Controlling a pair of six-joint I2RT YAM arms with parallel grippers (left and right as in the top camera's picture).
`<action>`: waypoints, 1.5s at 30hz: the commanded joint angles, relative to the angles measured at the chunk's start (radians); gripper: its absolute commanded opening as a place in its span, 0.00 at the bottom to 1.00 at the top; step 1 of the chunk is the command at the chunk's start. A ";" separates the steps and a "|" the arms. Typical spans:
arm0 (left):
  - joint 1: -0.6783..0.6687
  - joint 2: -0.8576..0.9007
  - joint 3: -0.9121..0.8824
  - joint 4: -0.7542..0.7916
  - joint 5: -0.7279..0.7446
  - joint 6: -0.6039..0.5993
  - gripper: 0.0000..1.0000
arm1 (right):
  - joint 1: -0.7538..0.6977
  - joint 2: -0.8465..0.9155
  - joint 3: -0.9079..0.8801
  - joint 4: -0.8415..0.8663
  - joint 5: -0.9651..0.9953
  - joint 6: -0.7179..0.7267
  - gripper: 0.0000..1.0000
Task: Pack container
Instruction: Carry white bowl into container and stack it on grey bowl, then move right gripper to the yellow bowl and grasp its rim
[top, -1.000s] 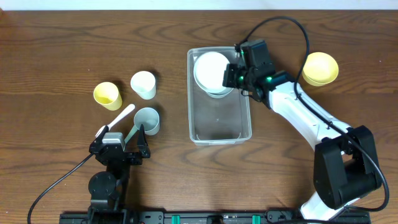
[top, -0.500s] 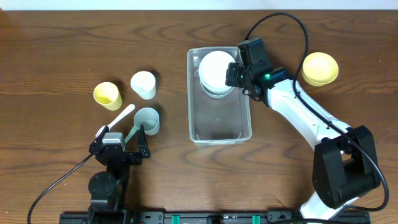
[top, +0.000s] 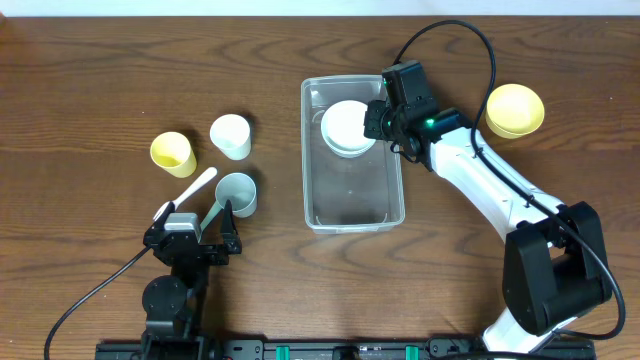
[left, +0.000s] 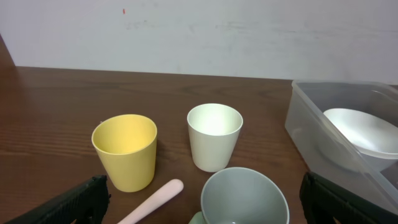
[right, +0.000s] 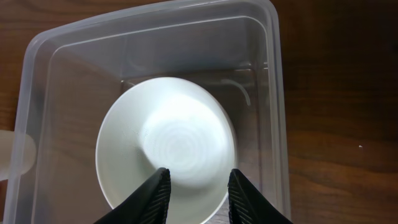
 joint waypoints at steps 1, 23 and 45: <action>0.003 0.000 -0.028 -0.021 -0.015 0.019 0.98 | 0.010 0.006 0.018 0.006 -0.004 -0.015 0.32; 0.003 0.000 -0.028 -0.021 -0.015 0.019 0.98 | -0.480 -0.206 0.183 -0.513 0.076 -0.003 0.41; 0.003 0.000 -0.028 -0.021 -0.015 0.019 0.98 | -0.665 0.100 0.048 -0.246 0.003 -0.018 0.35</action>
